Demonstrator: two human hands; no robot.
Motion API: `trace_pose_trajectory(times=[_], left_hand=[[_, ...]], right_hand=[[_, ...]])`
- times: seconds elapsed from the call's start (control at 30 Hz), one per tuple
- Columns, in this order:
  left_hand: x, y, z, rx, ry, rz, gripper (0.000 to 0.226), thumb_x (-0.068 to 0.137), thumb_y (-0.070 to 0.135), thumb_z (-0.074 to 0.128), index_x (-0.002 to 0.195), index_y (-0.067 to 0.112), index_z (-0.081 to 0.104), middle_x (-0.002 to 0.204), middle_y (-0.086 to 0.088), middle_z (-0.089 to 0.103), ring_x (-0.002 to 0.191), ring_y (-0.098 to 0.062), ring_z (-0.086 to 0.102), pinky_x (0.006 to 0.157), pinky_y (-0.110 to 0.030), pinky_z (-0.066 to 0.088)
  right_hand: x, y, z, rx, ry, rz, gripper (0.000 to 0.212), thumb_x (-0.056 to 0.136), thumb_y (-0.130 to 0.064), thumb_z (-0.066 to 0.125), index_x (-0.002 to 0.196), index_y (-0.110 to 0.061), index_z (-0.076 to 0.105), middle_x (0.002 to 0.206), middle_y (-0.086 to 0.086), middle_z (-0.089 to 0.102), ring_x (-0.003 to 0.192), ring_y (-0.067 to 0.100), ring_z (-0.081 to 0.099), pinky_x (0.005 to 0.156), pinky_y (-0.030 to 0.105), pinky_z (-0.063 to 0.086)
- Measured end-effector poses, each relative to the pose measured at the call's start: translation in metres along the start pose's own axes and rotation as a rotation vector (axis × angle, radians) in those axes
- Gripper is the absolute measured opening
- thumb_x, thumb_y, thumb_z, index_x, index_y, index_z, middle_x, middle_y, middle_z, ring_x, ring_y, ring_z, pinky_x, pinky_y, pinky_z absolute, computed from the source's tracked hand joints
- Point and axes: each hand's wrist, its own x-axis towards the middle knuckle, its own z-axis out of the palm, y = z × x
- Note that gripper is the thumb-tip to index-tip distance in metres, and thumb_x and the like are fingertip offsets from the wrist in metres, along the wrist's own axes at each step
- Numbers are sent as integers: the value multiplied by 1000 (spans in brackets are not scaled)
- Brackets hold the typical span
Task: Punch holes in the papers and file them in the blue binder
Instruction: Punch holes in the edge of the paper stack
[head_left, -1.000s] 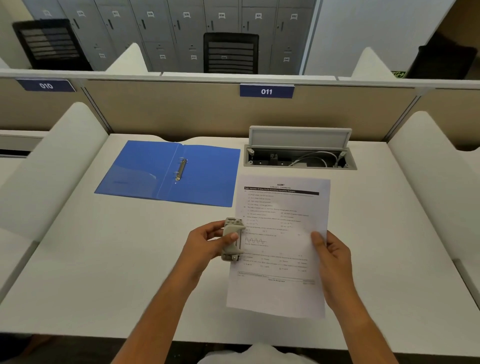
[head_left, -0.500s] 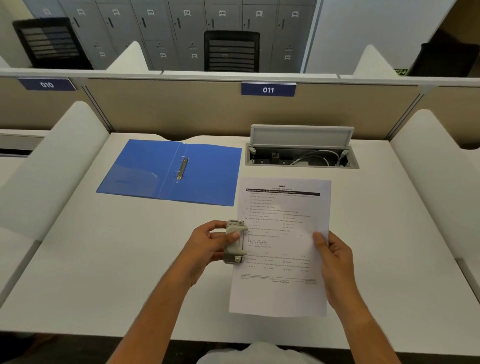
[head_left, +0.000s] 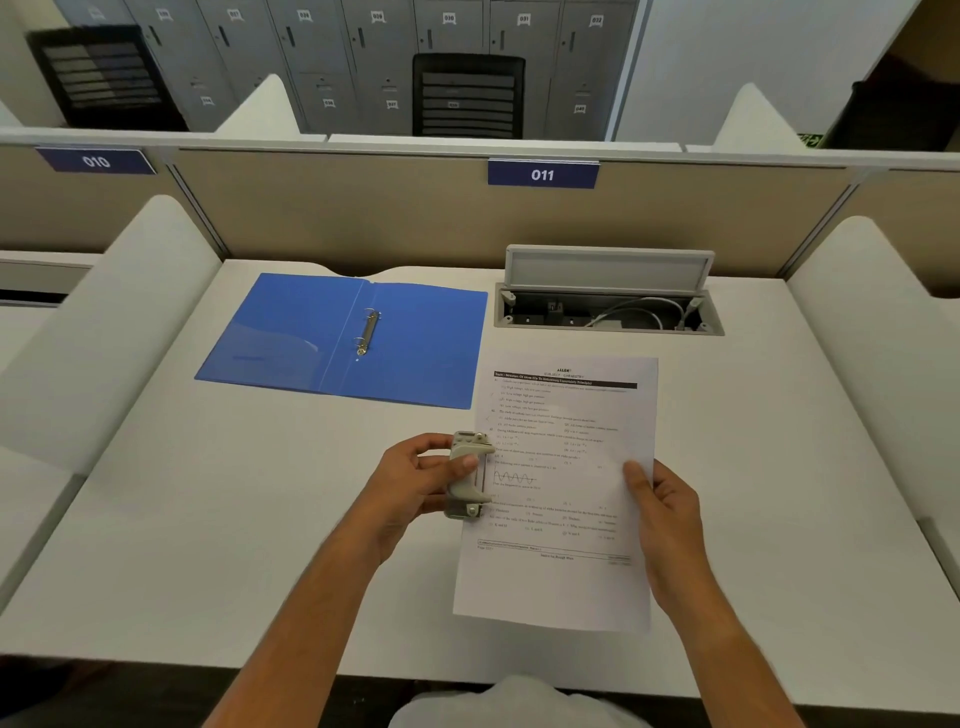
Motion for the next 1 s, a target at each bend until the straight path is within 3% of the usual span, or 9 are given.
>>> trace_pose_trajectory(times=[0.43, 0.53, 0.7, 0.8, 1.0], left_hand=[[3, -1, 6, 17, -30, 13, 58, 81, 33, 85, 131, 13, 67, 113, -9, 83, 104, -30, 80, 98, -51, 62], [4, -2, 5, 15, -9, 12, 54, 82, 32, 84, 130, 13, 68, 112, -7, 83, 102, -29, 80, 92, -47, 65], [7, -4, -2, 16, 2, 7, 48, 89, 27, 83, 132, 12, 68, 114, -8, 82, 103, -30, 80, 96, -50, 64], [7, -5, -2, 19, 3, 3, 47, 89, 27, 82, 132, 13, 68, 114, -7, 83, 103, -29, 80, 94, -48, 64], [9, -6, -4, 18, 2, -5, 46, 91, 24, 81, 133, 12, 68, 115, -9, 82, 104, -31, 80, 97, -53, 62]], right_hand=[[-4, -8, 7, -26, -53, 4, 25, 111, -29, 56, 117, -19, 77, 109, -2, 84, 98, 19, 81, 81, 34, 63], [-2, -7, 5, -27, -19, 5, 24, 111, -31, 56, 118, -19, 77, 109, -2, 84, 98, 20, 81, 81, 36, 64], [-1, -7, 0, -78, -6, -33, 26, 111, -33, 56, 111, -17, 76, 103, 0, 83, 91, 19, 80, 78, 34, 65], [2, -4, 2, -110, 2, -54, 30, 111, -34, 56, 105, -10, 72, 100, 10, 80, 85, 21, 74, 76, 37, 61], [3, -2, 3, -97, -10, -72, 27, 111, -31, 56, 103, -12, 73, 99, 9, 80, 83, 18, 73, 71, 29, 61]])
